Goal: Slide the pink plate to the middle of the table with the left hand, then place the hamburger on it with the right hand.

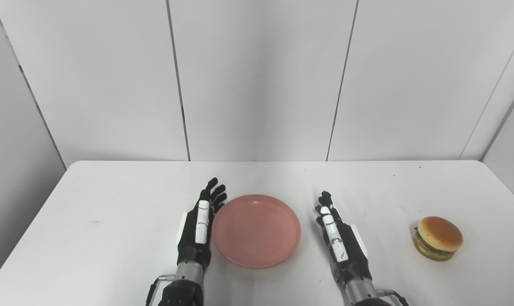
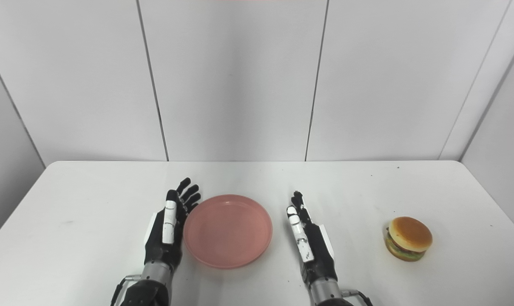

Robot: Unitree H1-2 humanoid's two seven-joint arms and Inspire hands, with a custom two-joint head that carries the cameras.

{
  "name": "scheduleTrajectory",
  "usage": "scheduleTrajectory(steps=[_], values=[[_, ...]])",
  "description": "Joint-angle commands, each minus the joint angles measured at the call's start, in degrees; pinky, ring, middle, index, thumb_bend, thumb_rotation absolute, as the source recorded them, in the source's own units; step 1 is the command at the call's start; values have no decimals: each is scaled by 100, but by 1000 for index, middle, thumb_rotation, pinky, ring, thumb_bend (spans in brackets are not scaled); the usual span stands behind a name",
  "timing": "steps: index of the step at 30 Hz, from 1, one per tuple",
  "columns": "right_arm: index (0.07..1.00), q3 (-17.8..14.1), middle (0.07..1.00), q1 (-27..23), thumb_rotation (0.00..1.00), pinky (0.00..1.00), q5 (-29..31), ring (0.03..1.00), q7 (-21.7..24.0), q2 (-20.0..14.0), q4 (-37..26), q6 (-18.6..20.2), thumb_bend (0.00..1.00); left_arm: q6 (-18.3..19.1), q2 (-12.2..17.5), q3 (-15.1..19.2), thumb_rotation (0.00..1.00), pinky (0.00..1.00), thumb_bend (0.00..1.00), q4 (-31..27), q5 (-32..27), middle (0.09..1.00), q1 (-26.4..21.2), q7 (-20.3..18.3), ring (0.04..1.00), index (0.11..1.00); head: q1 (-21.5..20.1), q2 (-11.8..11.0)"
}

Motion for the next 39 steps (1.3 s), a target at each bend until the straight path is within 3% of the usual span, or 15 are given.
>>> scheduleTrajectory(steps=[1, 7, 10, 12, 18, 20, 24, 26, 33, 39], values=[[1000, -84, 993, -287, 895, 1000, 16, 1000, -32, -34, -82, -523, 612, -30, -95, -69, 1000, 908, 790, 172, 67, 898, 298, -34, 902, 890, 1, 7], [957, -300, 933, -535, 809, 1000, -138, 963, 58, -711, 8, -749, 719, -50, -267, -166, 1000, 924, 788, 219, 227, 919, 339, 75, 916, 923, -104, 24], [911, -405, 898, -522, 784, 1000, -199, 915, 137, -1110, -202, -675, 740, -63, -331, -197, 1000, 940, 780, 265, 329, 926, 345, 126, 924, 927, -148, -2], [906, -428, 886, -503, 759, 947, -207, 896, 253, -1367, -336, -626, 712, -83, -351, -208, 1000, 943, 770, 296, 366, 927, 341, 157, 929, 925, -174, -5], [852, -440, 846, -478, 686, 805, -1271, 837, 462, -2548, -1162, -51, 637, -226, -306, -183, 1000, 958, 756, 439, 366, 937, 299, 86, 945, 934, -266, -25], [836, -516, 845, -433, 585, 824, -1441, 848, 581, -2872, -1353, 221, 667, -253, -298, -166, 1000, 961, 757, 437, 366, 940, 297, 104, 947, 936, -351, -36], [848, -570, 883, -383, 517, 778, -1789, 867, 880, -3547, -1463, 578, 780, -461, -248, -135, 1000, 974, 734, 531, 357, 953, 293, 91, 960, 952, -523, -44], [847, -525, 891, -364, 476, 762, -2177, 866, 953, -3836, -1526, 642, 786, -492, -212, -120, 1000, 983, 730, 529, 341, 957, 298, 67, 964, 957, -644, -25], [882, -372, 931, -376, 391, 863, -3181, 947, 1589, -4369, -1996, 1585, 886, -475, -116, -47, 1000, 991, 724, 520, 197, 966, 273, -62, 963, 965, -881, -10], [905, -115, 925, -422, 385, 960, -3641, 948, 1931, -4558, -1914, 1740, 924, -498, -67, -45, 1000, 1000, 717, 527, 164, 978, 281, -125, 972, 975, -932, 22]])
